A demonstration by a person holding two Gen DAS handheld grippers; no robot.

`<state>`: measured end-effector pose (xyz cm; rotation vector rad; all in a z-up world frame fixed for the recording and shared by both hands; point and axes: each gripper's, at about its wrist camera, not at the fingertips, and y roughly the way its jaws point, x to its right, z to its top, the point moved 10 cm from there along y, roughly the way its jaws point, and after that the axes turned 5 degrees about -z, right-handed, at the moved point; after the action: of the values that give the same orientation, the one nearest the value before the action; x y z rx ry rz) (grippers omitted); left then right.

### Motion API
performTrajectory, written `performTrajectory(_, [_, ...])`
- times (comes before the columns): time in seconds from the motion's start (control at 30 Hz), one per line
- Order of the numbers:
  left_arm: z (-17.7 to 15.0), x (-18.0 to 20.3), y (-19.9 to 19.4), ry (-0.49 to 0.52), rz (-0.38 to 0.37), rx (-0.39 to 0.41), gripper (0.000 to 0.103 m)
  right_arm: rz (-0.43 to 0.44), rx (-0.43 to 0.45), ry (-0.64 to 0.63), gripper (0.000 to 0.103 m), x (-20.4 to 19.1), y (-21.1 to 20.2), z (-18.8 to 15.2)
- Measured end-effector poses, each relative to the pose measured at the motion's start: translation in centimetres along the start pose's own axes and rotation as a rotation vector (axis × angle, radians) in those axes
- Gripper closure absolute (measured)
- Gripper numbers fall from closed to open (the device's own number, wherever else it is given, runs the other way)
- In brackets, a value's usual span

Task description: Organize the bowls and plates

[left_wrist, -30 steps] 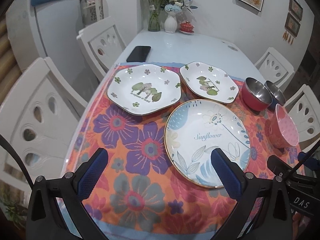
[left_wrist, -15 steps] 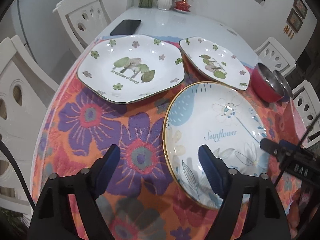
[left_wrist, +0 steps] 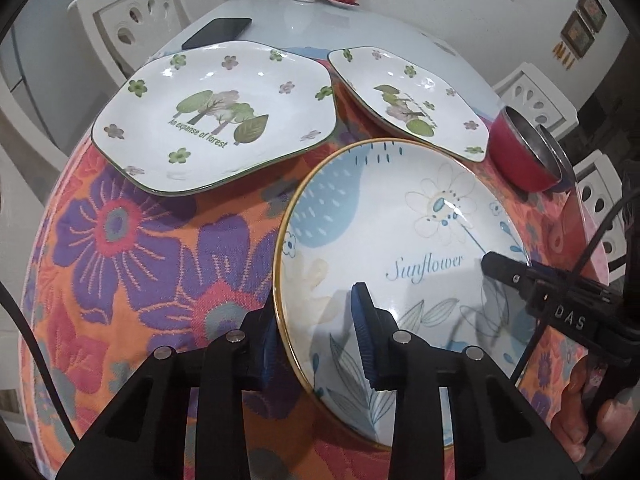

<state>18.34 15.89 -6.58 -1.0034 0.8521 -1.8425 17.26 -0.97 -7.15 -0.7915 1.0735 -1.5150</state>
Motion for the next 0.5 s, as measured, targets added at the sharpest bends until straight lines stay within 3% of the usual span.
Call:
performTrajectory(0.27, [0.1, 0.0, -0.3, 0.007, 0.0, 0.014, 0.073, 0.031, 0.006, -0.055, 0.068, -0.6, -0.5, -0.3])
performTrajectory(0.5, [-0.9, -0.7, -4.0, 0.013, 0.019, 0.039, 0.073, 0.049, 0.036, -0.071, 0.068, -2.6, -4.1, -1.4])
